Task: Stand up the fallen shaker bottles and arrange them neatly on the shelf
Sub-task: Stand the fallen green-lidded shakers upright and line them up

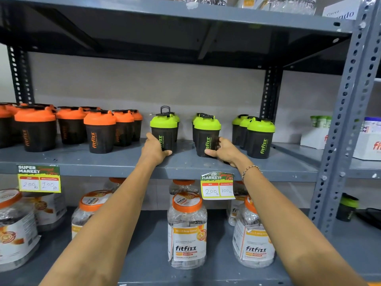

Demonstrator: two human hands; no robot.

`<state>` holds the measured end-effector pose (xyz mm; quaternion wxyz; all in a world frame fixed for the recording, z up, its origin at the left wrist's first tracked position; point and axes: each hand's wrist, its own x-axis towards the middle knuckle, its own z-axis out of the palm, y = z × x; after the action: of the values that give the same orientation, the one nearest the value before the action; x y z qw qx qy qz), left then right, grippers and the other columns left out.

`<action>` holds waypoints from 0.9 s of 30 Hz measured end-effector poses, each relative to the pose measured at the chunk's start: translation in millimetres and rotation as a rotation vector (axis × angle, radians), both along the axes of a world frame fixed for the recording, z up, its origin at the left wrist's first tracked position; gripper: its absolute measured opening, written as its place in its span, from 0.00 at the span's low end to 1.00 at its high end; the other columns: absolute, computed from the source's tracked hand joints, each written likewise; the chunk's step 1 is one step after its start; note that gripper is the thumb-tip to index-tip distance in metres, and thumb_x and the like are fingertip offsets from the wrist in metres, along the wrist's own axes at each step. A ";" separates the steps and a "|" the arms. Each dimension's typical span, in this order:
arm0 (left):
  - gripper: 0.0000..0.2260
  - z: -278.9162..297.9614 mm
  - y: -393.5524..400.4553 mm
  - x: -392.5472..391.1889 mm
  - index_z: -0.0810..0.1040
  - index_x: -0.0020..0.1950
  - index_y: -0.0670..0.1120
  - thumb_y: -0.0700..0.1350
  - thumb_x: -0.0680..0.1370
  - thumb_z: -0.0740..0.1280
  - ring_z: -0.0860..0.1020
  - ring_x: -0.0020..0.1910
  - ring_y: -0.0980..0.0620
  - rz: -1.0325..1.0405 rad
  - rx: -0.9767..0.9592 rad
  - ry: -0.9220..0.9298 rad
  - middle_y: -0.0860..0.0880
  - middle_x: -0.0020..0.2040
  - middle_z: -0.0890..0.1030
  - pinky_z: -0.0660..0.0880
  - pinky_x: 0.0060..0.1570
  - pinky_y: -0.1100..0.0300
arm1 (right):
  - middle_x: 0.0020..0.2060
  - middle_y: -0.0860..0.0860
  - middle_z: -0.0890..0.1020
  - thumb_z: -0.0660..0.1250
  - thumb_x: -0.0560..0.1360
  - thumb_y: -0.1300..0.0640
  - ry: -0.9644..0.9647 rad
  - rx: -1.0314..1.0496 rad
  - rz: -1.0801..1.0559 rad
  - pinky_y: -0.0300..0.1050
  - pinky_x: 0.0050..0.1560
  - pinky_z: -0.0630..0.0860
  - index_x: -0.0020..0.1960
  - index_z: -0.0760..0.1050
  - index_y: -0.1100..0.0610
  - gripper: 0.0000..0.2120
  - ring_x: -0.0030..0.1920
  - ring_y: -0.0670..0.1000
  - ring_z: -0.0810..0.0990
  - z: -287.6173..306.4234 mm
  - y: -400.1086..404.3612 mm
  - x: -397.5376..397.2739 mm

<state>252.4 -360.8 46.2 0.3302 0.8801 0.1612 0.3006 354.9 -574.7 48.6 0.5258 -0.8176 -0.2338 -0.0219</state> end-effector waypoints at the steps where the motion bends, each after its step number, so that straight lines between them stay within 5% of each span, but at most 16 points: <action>1: 0.31 -0.1 0.2 -0.2 0.60 0.64 0.37 0.45 0.71 0.75 0.73 0.62 0.36 0.001 0.004 0.003 0.36 0.64 0.73 0.71 0.59 0.46 | 0.61 0.57 0.79 0.75 0.67 0.59 0.000 -0.003 0.000 0.56 0.66 0.71 0.65 0.68 0.59 0.29 0.62 0.55 0.77 0.1 0.0 0.0; 23: 0.34 0.8 2.0 -1.6 0.59 0.67 0.35 0.45 0.71 0.75 0.70 0.65 0.36 -0.024 -0.033 0.017 0.35 0.66 0.70 0.69 0.63 0.46 | 0.64 0.56 0.76 0.74 0.70 0.54 -0.041 -0.097 -0.025 0.56 0.68 0.69 0.67 0.66 0.60 0.30 0.65 0.56 0.74 2.9 2.2 -10.0; 27: 0.38 -0.5 -4.2 -8.0 0.59 0.68 0.35 0.49 0.69 0.76 0.67 0.65 0.36 0.177 -0.041 -0.074 0.36 0.67 0.63 0.67 0.63 0.45 | 0.60 0.55 0.78 0.73 0.70 0.54 -0.127 0.011 -0.232 0.44 0.55 0.73 0.64 0.70 0.61 0.26 0.57 0.53 0.77 1.1 -20.1 -23.1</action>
<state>244.4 -365.0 45.7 0.3263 0.8437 0.2321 0.3574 331.8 -594.8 49.7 0.5082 -0.8332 -0.1703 -0.1359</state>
